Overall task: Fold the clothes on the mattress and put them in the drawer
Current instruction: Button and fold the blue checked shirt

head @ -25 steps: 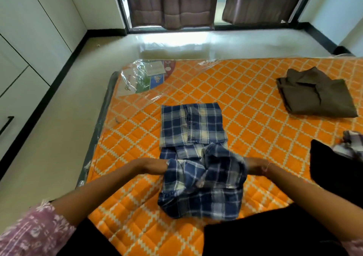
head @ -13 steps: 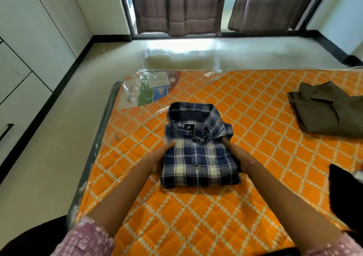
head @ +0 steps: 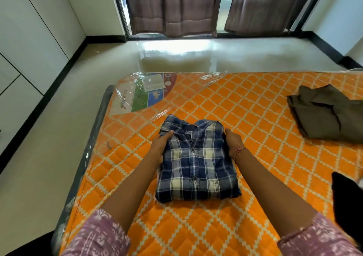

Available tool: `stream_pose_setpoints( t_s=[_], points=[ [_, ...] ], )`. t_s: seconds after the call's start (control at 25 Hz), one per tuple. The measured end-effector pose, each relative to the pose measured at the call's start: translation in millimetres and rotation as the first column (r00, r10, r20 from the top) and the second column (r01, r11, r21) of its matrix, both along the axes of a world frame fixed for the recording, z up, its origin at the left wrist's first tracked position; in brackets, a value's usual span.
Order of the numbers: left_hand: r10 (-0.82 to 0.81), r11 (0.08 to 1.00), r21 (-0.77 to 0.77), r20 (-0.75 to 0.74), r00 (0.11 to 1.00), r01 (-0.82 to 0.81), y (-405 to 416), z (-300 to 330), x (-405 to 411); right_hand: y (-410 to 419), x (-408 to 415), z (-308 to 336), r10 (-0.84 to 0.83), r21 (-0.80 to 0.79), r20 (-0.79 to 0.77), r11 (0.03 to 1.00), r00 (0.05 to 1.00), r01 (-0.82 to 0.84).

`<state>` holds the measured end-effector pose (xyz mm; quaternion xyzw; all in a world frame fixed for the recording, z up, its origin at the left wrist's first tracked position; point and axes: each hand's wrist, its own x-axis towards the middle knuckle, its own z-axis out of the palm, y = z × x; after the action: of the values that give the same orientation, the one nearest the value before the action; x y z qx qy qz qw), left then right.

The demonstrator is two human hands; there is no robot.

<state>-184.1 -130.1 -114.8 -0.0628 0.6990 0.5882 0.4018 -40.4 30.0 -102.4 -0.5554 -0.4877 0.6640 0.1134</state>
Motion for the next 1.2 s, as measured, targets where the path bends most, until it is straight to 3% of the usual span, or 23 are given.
stream_pose_setpoints(
  t_s=[0.16, 0.24, 0.36, 0.44, 0.52, 0.64, 0.68, 0.8, 0.88, 0.96, 1.0, 1.08, 1.12, 1.16, 1.2],
  points=[
    [-0.063, 0.994, 0.087, -0.102, 0.993, 0.072, 5.4, 0.7, -0.6, -0.7, -14.2, 13.1, 0.06, 0.042, -0.202, 0.998, 0.978, -0.053],
    [-0.089, 0.995, 0.047, -0.077, 0.993, 0.093, -3.0, 0.2, 9.0, -5.7, -6.2, 9.2, 0.051, 0.107, -0.112, 0.993, 0.992, -0.039],
    [-0.011, 0.999, -0.052, -0.067, 0.998, 0.007, -24.3, -3.9, 23.6, -22.0, 29.1, 1.2, -0.044, 0.244, 0.146, 0.97, 0.988, 0.007],
    [-0.106, 0.98, -0.176, -0.069, 0.992, 0.092, -44.3, -2.0, 42.4, -46.1, 54.4, 2.0, -0.04, 0.229, 0.163, 0.973, 0.986, 0.002],
    [-0.217, 0.958, -0.23, -0.182, 0.959, 0.173, -61.8, -2.0, 69.2, -79.6, 74.3, -3.8, 0.016, 0.349, 0.187, 0.934, 0.982, -0.081],
    [-0.112, 0.989, -0.148, -0.644, 0.757, 0.021, -84.5, -5.3, 109.5, -119.6, 96.4, -18.0, -0.075, 0.685, 0.071, 0.728, 0.995, 0.006],
    [-0.092, 0.989, -0.146, -0.718, 0.69, -0.02, -91.6, -5.2, 120.9, -127.5, 105.8, -21.1, -0.089, 0.729, 0.052, 0.684, 0.995, 0.023],
    [-0.279, 0.932, -0.363, -0.691, 0.667, 0.013, -110.6, -17.1, 145.0, -141.1, 133.9, -31.7, -0.009, 0.702, 0.254, 0.69, 0.967, -0.178],
    [-0.322, 0.898, -0.439, -0.695, 0.643, -0.026, -116.3, -24.6, 151.7, -145.8, 144.1, -39.7, -0.043, 0.751, 0.387, 0.594, 0.921, -0.288],
    [-0.381, 0.883, -0.464, -0.8, 0.464, -0.075, -104.9, -23.1, 149.8, -147.3, 129.1, -34.4, -0.03, 0.843, 0.418, 0.385, 0.908, -0.375],
    [-0.531, 0.819, -0.573, -0.775, 0.343, -0.026, -95.8, -22.1, 146.7, -146.0, 117.1, -29.4, 0.086, 0.809, 0.487, 0.331, 0.869, -0.487],
    [-0.791, 0.61, -0.783, -0.594, 0.147, 0.119, -80.3, -26.6, 140.4, -142.1, 92.8, -25.3, 0.31, 0.616, 0.678, 0.255, 0.666, -0.746],
    [-0.837, 0.547, -0.818, -0.529, 0.141, 0.177, -76.8, -31.7, 137.6, -138.7, 85.5, -28.6, 0.352, 0.527, 0.731, 0.254, 0.585, -0.811],
    [-0.824, 0.566, -0.801, -0.54, 0.17, 0.198, -75.0, -35.4, 133.7, -132.3, 80.8, -31.9, 0.35, 0.503, 0.737, 0.288, 0.578, -0.815],
    [-0.756, 0.654, -0.735, -0.621, 0.208, 0.18, -74.7, -36.3, 127.3, -123.3, 78.4, -30.8, 0.307, 0.565, 0.692, 0.335, 0.654, -0.754]
  ],
)
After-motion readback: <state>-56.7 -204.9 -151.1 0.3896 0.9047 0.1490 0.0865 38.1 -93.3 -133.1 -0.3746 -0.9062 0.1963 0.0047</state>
